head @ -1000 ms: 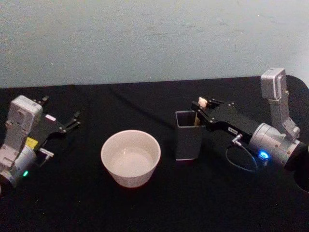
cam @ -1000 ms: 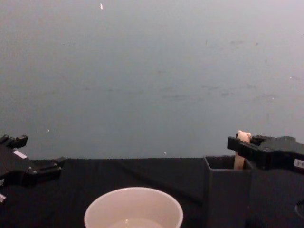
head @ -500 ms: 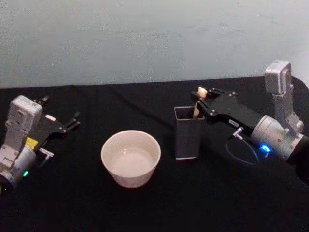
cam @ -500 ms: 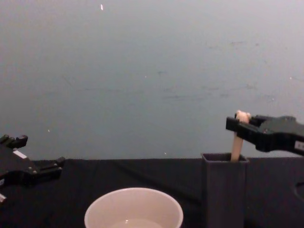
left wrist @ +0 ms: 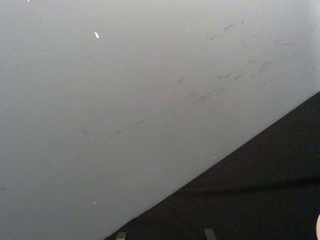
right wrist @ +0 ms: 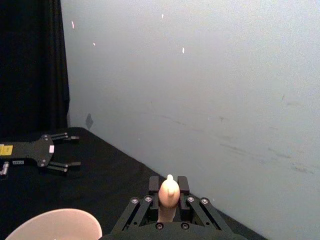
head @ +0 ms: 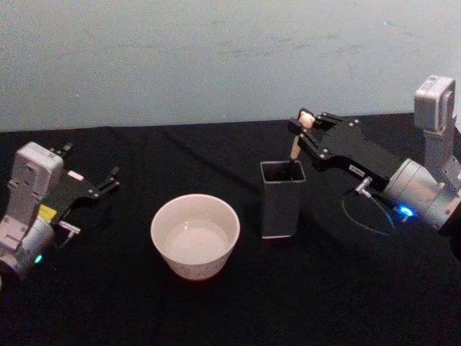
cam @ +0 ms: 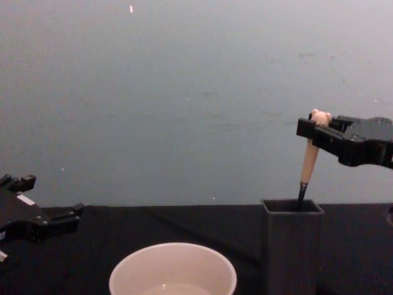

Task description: Pick up the stirring spoon with one hand, stir inside the cup, then place it back in its original position.

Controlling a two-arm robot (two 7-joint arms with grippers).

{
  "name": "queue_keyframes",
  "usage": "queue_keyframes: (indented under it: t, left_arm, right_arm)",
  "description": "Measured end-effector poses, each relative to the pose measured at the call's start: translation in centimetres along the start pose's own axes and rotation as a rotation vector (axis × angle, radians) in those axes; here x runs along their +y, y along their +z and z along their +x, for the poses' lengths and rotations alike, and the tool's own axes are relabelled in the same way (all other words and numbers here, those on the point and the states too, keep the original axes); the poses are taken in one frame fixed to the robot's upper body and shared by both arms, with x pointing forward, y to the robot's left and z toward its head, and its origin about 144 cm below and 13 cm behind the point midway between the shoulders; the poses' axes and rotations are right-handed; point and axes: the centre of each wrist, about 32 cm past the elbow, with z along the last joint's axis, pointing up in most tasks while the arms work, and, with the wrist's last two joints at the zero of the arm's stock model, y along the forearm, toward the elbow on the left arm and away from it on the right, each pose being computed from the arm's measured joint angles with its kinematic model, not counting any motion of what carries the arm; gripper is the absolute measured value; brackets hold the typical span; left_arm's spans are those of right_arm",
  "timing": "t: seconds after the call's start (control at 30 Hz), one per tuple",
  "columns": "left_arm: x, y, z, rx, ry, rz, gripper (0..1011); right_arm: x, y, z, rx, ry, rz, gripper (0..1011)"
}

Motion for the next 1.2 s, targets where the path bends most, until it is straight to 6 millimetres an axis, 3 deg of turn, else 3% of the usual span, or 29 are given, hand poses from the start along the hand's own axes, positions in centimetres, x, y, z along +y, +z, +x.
queue_keyframes:
  t: [0.77, 1.2]
  left_arm:
    - [0.0, 0.0, 0.0, 0.0, 0.0, 0.0, 1001]
    - [0.0, 0.0, 0.0, 0.0, 0.0, 0.0, 1001]
  right_arm:
    - [0.2, 2.4, 0.4, -0.061, -0.002, 0.121, 214]
    - [2.6, 2.6, 0.8, -0.057, 0.021, 0.158, 214]
